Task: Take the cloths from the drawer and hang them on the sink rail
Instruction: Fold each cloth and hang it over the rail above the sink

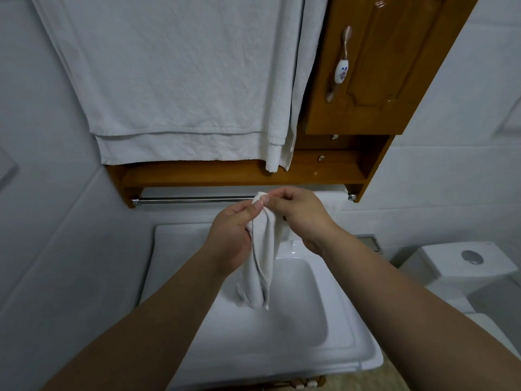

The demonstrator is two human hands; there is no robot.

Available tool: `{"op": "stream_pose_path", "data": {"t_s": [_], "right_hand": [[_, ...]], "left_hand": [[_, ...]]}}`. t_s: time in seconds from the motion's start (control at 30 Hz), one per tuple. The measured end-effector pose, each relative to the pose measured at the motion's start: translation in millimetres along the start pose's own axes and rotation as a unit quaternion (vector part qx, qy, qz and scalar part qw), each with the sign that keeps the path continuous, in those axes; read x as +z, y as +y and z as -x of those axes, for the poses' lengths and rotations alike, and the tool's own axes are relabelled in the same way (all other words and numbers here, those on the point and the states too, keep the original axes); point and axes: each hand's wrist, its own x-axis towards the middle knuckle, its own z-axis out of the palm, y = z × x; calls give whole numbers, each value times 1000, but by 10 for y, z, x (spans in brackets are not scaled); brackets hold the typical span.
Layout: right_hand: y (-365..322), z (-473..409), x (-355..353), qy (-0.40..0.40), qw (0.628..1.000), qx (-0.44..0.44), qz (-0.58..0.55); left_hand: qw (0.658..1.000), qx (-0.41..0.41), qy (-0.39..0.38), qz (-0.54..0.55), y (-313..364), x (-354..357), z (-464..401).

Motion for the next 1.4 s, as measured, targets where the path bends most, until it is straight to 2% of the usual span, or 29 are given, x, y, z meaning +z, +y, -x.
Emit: {"op": "stream_pose_path", "data": {"t_s": [0.1,0.17,0.27,0.4,0.5,0.6,0.7,0.83,0.93,1.0,1.1,1.23,1.4], "right_hand": [[8,10,-5,-25,1000,-8,-17],[19,6,-6,-39,998,-19,-34],[52,-17,-16,-53,997,-27,-49],[98,-27,15,-45,997,-54,-15],[105,-33,57,-26,997,-59,-29],[134,-21,55,-22,997,-61,-45],[183,28,55,-56,996,-67,-34],[254,77,61,-105,992,-63,-1],[324,130,74,-131,978,-79,141],[382,162,83,-148,949,-97,261],[484,200,121,-184,904,-87,376],[730,200,102,-210,862,-50,459],[1005,173,-109,-189,856,-25,481]], "left_hand": [[993,38,8,-115,110,-72,0],[976,78,14,-204,199,-97,-6],[927,128,26,-351,325,-118,-33],[859,175,56,-477,438,-84,-53],[825,213,70,-519,489,-22,-48],[815,242,77,-521,568,-7,-50],[800,263,77,-534,656,-23,-73],[759,319,30,-566,755,19,-71],[773,335,31,-538,849,51,-84],[789,329,42,-517,912,56,-100],[805,323,35,-496,982,64,-119],[805,331,45,-491,1075,64,-146],[798,338,101,-488,1198,-98,-204]]}}
